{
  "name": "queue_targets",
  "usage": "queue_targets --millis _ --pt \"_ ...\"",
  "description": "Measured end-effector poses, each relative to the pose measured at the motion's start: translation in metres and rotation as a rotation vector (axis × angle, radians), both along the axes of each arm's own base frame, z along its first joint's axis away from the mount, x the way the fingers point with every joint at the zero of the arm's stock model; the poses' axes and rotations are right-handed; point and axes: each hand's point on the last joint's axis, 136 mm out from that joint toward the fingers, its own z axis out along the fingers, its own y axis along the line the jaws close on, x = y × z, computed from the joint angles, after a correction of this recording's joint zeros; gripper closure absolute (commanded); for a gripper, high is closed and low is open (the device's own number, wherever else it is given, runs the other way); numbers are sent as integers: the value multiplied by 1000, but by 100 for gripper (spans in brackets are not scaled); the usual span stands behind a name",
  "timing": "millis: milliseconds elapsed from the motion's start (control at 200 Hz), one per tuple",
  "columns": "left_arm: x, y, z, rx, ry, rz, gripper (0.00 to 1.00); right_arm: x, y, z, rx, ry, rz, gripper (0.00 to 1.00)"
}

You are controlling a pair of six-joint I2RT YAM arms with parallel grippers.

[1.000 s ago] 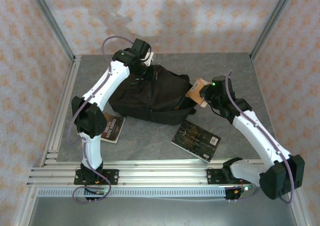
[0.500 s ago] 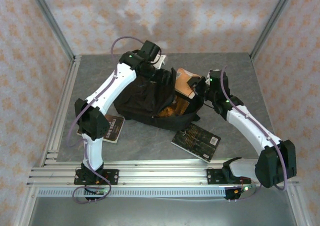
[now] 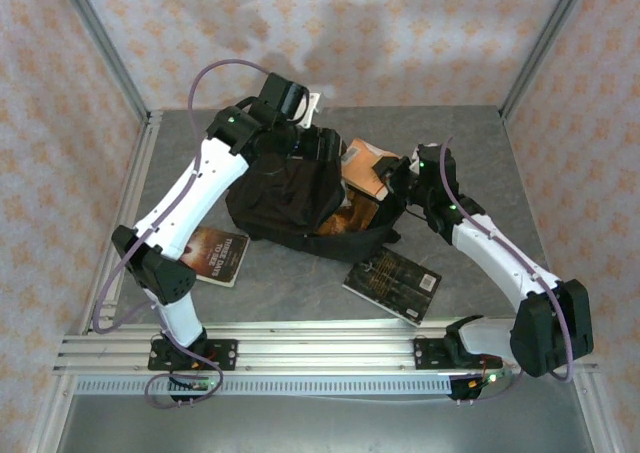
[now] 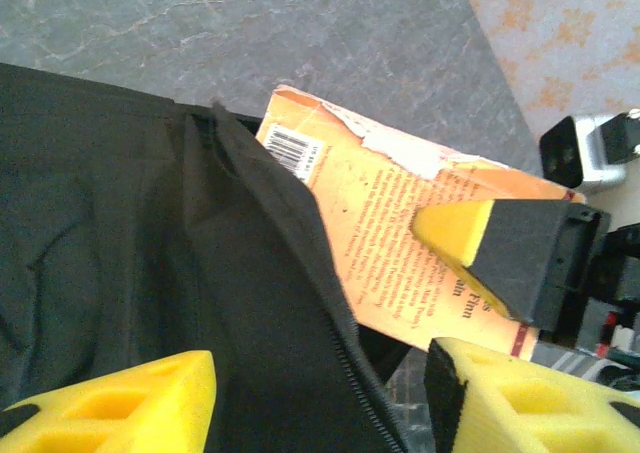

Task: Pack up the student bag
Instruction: Open the student bag at the center of the table.

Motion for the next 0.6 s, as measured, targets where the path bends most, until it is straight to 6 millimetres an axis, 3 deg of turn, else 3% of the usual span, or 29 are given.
queue_targets --millis 225,340,430,600 --pt "3 -18 -22 -2 57 -9 41 -1 3 3 19 -3 11 100" --pt "5 -25 -45 21 107 -5 67 -2 5 4 26 1 16 100" --pt "4 -24 -61 41 138 6 99 -3 5 7 29 -7 18 100" --pt "7 -24 -68 41 145 17 100 -8 3 11 17 -25 23 100"
